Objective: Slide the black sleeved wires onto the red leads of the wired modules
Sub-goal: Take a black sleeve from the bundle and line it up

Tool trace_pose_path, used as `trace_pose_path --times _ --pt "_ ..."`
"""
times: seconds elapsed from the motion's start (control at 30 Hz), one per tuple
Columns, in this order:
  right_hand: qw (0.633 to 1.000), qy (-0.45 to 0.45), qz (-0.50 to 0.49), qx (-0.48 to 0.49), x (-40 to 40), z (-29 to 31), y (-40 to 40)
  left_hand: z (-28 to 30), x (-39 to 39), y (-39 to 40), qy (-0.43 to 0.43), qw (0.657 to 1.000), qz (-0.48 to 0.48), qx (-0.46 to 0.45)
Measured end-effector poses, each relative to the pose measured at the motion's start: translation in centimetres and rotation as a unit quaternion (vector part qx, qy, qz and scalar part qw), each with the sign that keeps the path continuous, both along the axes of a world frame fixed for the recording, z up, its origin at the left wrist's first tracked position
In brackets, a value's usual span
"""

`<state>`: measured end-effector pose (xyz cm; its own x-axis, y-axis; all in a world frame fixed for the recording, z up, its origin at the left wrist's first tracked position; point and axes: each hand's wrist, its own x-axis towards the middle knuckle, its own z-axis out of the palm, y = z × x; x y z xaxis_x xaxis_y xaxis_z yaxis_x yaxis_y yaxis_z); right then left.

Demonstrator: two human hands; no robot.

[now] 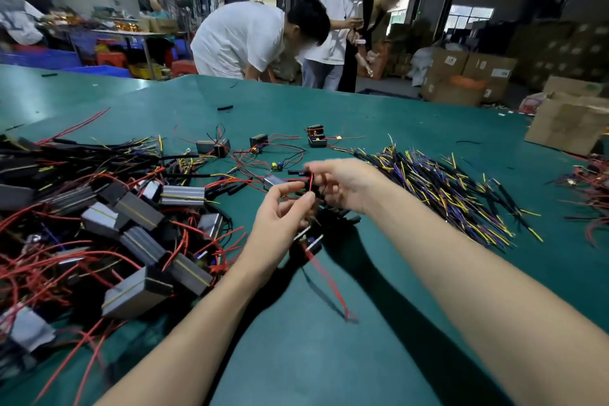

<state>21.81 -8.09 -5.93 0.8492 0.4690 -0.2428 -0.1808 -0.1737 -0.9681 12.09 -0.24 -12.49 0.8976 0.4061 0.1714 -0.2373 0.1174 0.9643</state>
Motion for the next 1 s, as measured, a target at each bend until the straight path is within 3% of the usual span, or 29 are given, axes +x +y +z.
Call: trace_pose_path --times 0.2,0.37,0.57,0.67,0.77,0.9,1.0 --pt "0.967 -0.242 0.011 0.08 -0.1 5.7 0.4 0.8 0.0 0.3 -0.045 0.996 0.075 -0.035" --pt "0.944 -0.326 0.041 -0.041 -1.9 8.8 -3.2 1.8 -0.8 -0.2 -0.105 0.99 0.093 -0.013" --pt "0.954 -0.27 0.119 -0.052 -5.8 7.8 -6.9 3.0 -2.3 -1.4 -0.194 0.974 0.1 0.052" --pt "0.953 -0.243 0.15 -0.101 -6.6 5.7 -7.5 2.8 -2.6 -1.8 -0.162 0.977 0.015 0.135" --pt "0.968 -0.177 0.154 -0.085 -6.6 3.2 -8.1 2.1 -2.7 -2.4 -0.134 0.975 -0.065 0.166" --pt "0.985 -0.097 0.145 -0.001 -6.3 -0.1 -9.4 1.6 -2.5 -2.4 -0.1 0.966 -0.062 0.228" --pt "0.988 -0.12 0.095 0.007 -6.0 -2.2 -10.2 1.0 -2.2 -2.3 -0.075 0.959 -0.042 0.27"
